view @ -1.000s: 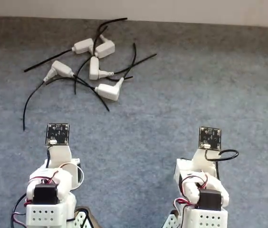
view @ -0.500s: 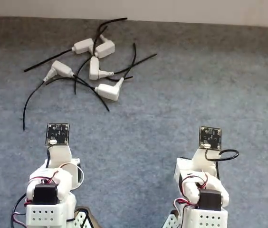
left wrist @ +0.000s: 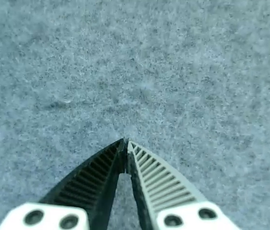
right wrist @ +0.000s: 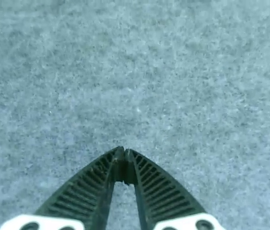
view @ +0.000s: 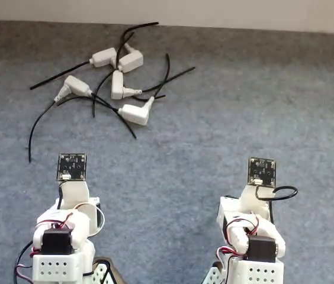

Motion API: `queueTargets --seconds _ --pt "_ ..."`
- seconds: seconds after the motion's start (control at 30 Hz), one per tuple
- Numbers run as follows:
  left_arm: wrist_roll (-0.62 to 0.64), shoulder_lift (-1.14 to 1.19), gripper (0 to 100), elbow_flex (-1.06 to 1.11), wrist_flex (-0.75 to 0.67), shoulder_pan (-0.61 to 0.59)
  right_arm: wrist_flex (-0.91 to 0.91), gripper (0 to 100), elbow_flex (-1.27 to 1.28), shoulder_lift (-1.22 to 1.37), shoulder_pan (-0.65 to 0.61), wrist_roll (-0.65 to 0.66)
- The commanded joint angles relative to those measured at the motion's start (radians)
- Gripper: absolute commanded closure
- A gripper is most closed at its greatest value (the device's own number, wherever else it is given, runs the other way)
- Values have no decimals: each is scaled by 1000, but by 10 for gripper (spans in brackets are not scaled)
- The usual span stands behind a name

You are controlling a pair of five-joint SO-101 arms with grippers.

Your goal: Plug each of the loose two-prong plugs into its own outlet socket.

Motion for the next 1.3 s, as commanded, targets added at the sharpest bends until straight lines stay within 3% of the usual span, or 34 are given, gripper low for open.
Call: queueTargets --seconds 0.0,0.3,0.53,1.13,1.27 --pt "0 1 993 22 -15 12 -41 993 150 -7 -25 5" --pt "0 1 993 22 -15 12 -298 993 151 -7 42 11" --pt "0 1 993 22 -15 12 -13 993 150 -7 54 11" --pt "0 1 993 22 -15 12 -16 993 150 -7 61 6" --pt "0 1 993 22 -15 12 -110 993 70 -8 61 9"
